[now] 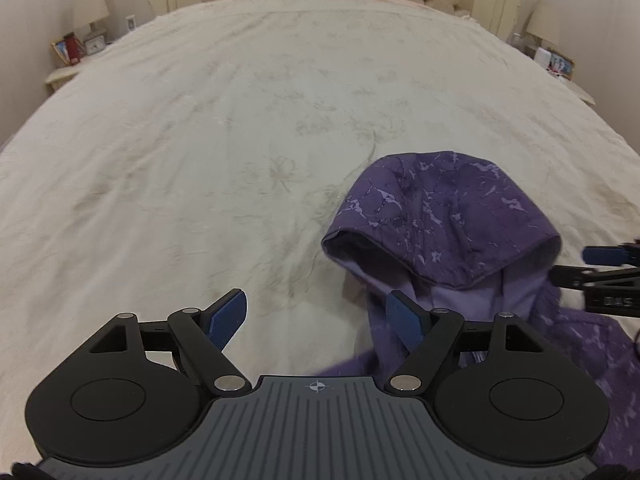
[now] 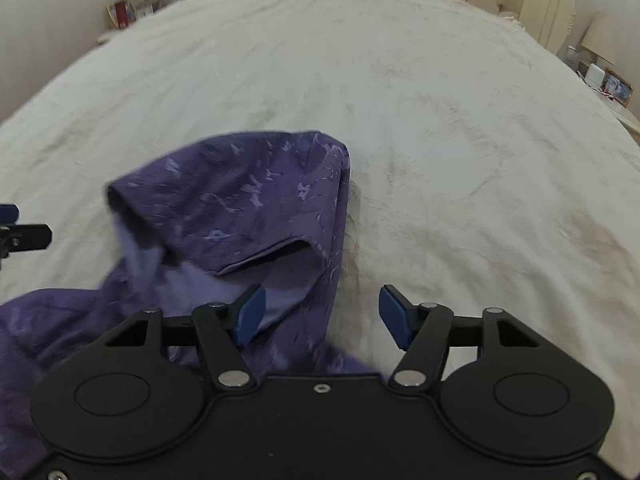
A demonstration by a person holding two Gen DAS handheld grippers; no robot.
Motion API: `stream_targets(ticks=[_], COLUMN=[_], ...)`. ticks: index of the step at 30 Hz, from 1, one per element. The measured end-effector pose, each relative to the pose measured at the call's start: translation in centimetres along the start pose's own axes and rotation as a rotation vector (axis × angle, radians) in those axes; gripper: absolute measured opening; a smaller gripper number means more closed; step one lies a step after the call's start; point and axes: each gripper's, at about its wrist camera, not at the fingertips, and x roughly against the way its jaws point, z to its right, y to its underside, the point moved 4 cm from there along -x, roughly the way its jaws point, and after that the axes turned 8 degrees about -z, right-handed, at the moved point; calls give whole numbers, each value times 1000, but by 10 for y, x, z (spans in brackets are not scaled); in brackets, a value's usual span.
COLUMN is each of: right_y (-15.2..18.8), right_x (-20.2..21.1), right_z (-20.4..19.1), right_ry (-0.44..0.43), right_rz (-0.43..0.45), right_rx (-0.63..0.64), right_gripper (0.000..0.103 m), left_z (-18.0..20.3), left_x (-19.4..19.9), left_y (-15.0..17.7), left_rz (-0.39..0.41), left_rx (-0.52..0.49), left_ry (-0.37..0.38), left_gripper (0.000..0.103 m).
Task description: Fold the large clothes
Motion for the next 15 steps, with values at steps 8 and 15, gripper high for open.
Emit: stream_targets(ticks=[8,15], right_y=[-28,-38], right_x=[-23,49], right_z=[4,4], right_ry=[-46,-287], right_rz=[20,196], right_rx=[-14,-1], right_gripper=[17,16], left_z=[16,17], left_x=[-54,-87], left_y=[-13,-25], left_rz=[-54,-77], left_rx=[-83,-59], left_ry=[22,-50], left_gripper=[76,73])
